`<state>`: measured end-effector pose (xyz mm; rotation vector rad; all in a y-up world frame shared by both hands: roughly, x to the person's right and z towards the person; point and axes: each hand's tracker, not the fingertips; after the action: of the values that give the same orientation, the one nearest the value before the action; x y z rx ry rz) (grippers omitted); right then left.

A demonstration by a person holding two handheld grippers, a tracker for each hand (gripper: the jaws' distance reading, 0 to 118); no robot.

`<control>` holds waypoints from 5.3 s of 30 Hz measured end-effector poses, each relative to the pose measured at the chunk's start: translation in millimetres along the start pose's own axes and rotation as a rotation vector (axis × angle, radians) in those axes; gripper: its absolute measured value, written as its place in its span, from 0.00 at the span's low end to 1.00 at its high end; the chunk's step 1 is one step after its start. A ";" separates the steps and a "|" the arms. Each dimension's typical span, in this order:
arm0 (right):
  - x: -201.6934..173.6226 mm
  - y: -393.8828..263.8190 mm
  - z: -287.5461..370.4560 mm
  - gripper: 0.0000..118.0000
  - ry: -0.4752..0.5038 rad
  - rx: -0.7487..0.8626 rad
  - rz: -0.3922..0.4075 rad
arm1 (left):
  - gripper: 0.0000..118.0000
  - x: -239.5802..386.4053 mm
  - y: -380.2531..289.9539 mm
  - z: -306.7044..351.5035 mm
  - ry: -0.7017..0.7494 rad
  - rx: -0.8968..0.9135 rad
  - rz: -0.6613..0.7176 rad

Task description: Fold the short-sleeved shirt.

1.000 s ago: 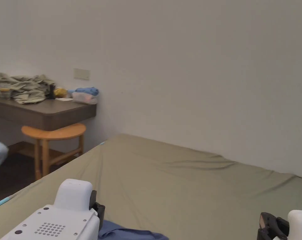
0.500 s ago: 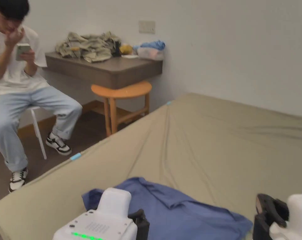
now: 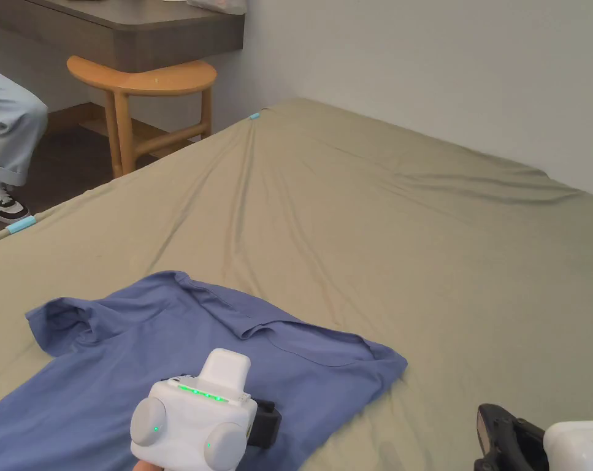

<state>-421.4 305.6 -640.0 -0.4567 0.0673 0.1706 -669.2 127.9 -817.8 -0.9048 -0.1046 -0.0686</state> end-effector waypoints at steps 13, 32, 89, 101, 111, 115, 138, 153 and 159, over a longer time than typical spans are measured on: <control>39.8 -7.8 64.9 0.00 -0.073 0.024 -0.064 | 0.05 15.0 55.9 98.9 -0.073 0.244 0.024; 169.8 -42.4 305.7 0.00 -0.527 0.152 -0.199 | 0.05 346.9 -48.9 308.2 -0.687 0.322 -0.493; 247.8 -184.5 -13.6 0.03 -0.020 -0.698 -0.215 | 0.02 76.4 -34.9 180.1 -0.300 0.179 -0.126; 322.8 -9.6 221.7 0.03 -0.142 -0.036 -0.436 | 0.02 33.4 29.9 313.9 -0.279 0.461 -0.117; 365.6 135.5 417.9 0.03 -0.239 0.308 -0.453 | 0.02 4.6 133.5 497.2 -0.304 0.813 -0.109; 342.9 187.1 462.8 0.03 -0.302 0.377 -0.367 | 0.02 9.3 176.5 552.8 -0.260 0.899 -0.137; 388.0 303.4 393.7 0.03 -0.514 0.271 -0.219 | 0.02 71.6 325.0 533.2 -0.188 0.895 -0.142; 456.9 384.7 176.8 0.03 -0.590 0.228 -0.183 | 0.02 161.1 477.6 393.6 -0.132 0.860 -0.130; 475.5 376.8 109.4 0.03 -0.612 0.190 -0.096 | 0.02 179.6 483.5 336.1 -0.125 0.815 -0.166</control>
<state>-18.3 757.9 -754.1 -0.2029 -0.5342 0.2015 -461.6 687.8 -967.7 -0.0833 -0.2994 -0.1121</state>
